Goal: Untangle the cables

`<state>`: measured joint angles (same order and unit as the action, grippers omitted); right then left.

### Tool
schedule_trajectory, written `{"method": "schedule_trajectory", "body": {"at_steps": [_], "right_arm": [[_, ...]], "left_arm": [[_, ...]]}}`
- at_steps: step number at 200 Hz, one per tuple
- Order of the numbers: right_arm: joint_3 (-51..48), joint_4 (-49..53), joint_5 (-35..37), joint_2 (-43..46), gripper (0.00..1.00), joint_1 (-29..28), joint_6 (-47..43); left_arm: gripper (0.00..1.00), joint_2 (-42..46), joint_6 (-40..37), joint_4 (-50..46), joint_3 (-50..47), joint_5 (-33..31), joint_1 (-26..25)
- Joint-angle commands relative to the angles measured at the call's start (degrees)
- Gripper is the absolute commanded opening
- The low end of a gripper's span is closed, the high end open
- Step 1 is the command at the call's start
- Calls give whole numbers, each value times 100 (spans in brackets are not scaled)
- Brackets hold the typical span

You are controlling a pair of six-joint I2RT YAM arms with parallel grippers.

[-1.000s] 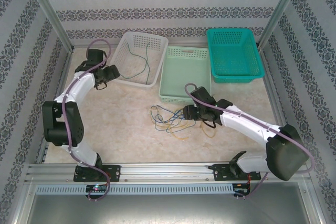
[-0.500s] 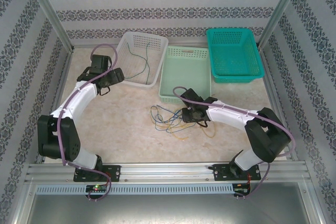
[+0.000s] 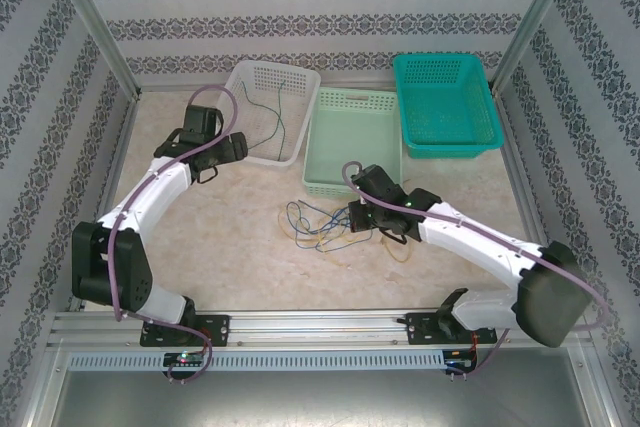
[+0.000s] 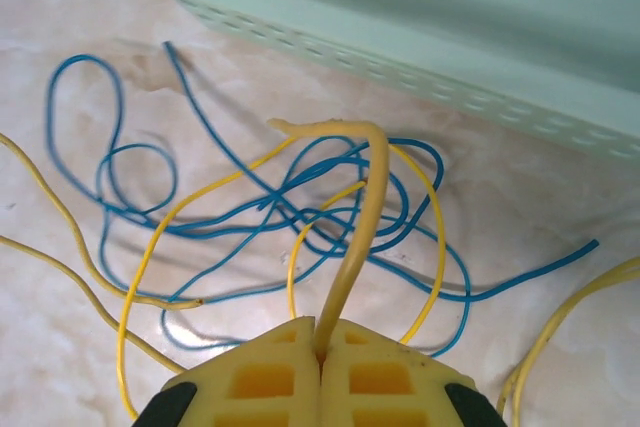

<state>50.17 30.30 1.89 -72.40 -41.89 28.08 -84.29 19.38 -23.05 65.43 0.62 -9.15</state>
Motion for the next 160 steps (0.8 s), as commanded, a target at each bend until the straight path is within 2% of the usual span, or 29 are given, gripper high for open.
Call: {"method": "schedule_trajectory", "body": {"at_steps": [1, 47, 84, 119, 160], "right_arm": [[320, 643, -360, 244, 0, 11, -472], [426, 460, -751, 840, 0, 240, -558], [496, 681, 121, 1222, 0, 274, -553], [330, 313, 155, 1765, 0, 306, -481], [235, 363, 715, 2184, 0, 417, -372]], "left_arm": [[88, 326, -549, 604, -118, 707, -219], [89, 633, -1139, 1187, -423, 1860, -788], [87, 593, -1146, 1278, -454, 2785, -985], [86, 650, -986, 1691, -680, 3300, -1155], [86, 725, -347, 2378, -939, 3842, -1151]]}}
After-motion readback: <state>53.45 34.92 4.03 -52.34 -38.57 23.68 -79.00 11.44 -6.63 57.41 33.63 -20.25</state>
